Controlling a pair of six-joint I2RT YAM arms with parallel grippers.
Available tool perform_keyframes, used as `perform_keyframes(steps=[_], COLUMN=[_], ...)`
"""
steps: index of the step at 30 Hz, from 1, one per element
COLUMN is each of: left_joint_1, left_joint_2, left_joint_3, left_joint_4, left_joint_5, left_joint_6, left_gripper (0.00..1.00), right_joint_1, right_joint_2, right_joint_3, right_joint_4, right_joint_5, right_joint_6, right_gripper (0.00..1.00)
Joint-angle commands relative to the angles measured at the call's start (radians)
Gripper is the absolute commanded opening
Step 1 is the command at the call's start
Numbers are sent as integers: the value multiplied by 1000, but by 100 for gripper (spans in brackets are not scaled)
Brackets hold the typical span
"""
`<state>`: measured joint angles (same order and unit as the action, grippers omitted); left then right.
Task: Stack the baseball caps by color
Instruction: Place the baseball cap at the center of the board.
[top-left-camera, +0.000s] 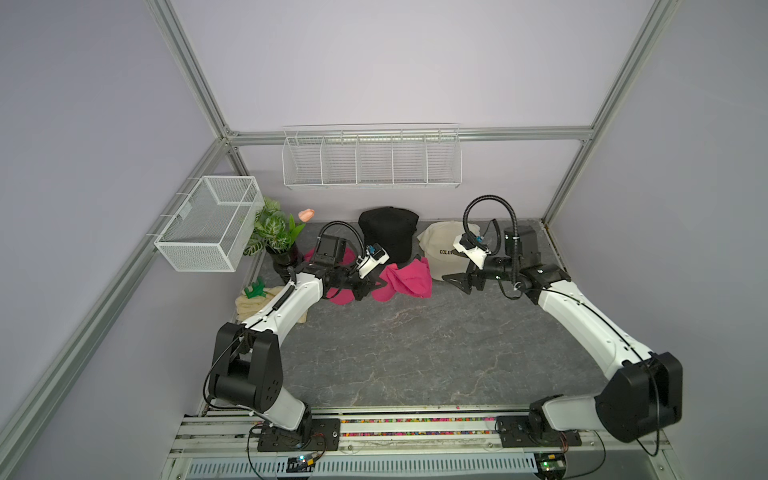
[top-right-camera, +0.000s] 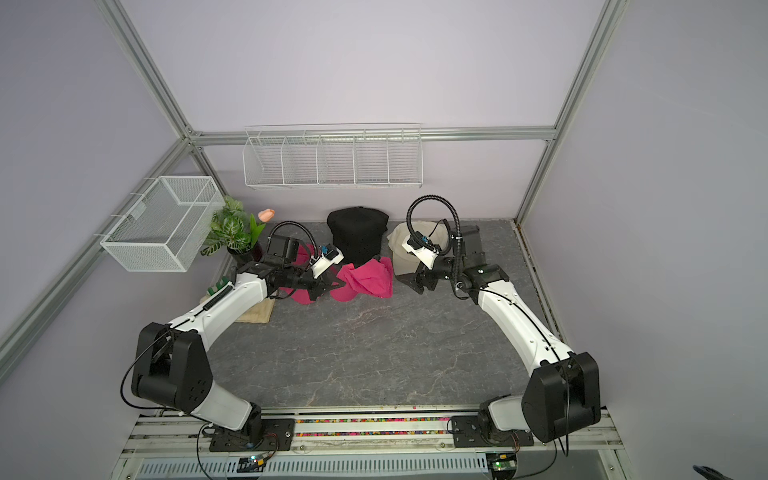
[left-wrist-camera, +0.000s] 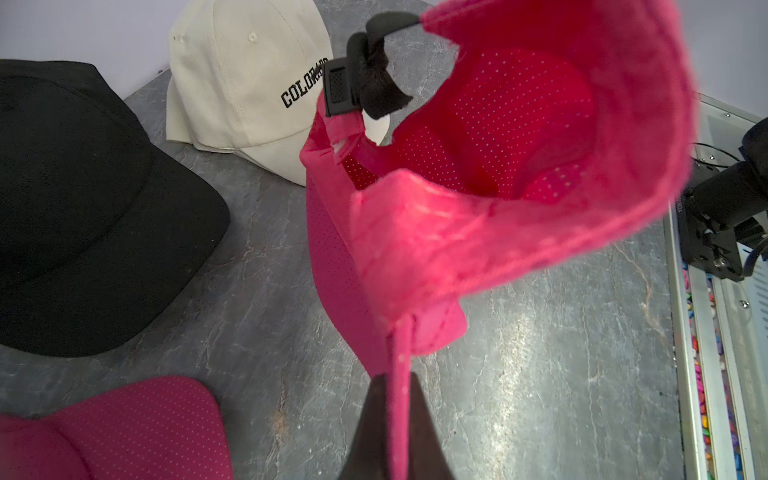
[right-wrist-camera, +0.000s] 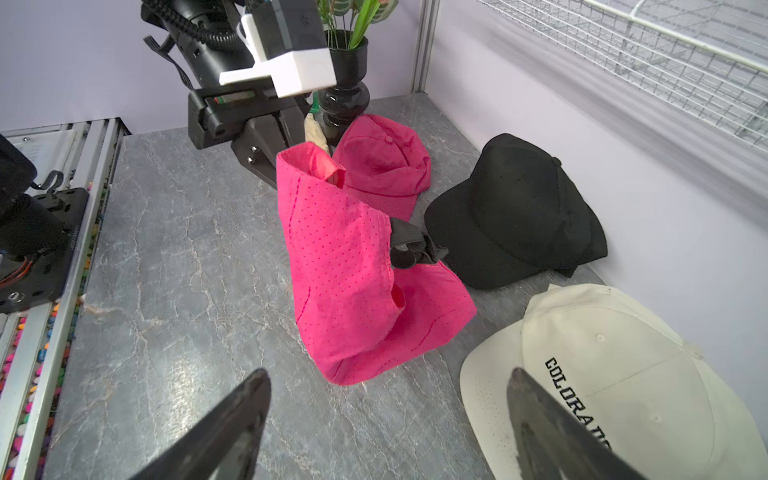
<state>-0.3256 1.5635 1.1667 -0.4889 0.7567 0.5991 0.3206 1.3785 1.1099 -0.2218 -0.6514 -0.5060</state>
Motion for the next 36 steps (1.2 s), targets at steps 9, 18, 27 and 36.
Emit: perform_keyframes(steps=[9,18,27,36], left_joint_1=[0,0,0,18], left_joint_2=[90,123,101,110], left_joint_3=[139,176,154,140], left_joint_4=[-86,-124,-114,-70], left_joint_5=[64,76,60,-102], left_joint_6=[-57,-75,-69,-81], left_gripper=[0,0,0,0], right_joint_1=[138,266,263,147], right_joint_2=[-53,140,290,43], right_joint_3=[-398,-513,-433,-297], right_joint_4=[543,982,1155,571], right_joint_5=[339,616,549,71], right_joint_6=[414,511,487,282], right_gripper=[89,91,56,6])
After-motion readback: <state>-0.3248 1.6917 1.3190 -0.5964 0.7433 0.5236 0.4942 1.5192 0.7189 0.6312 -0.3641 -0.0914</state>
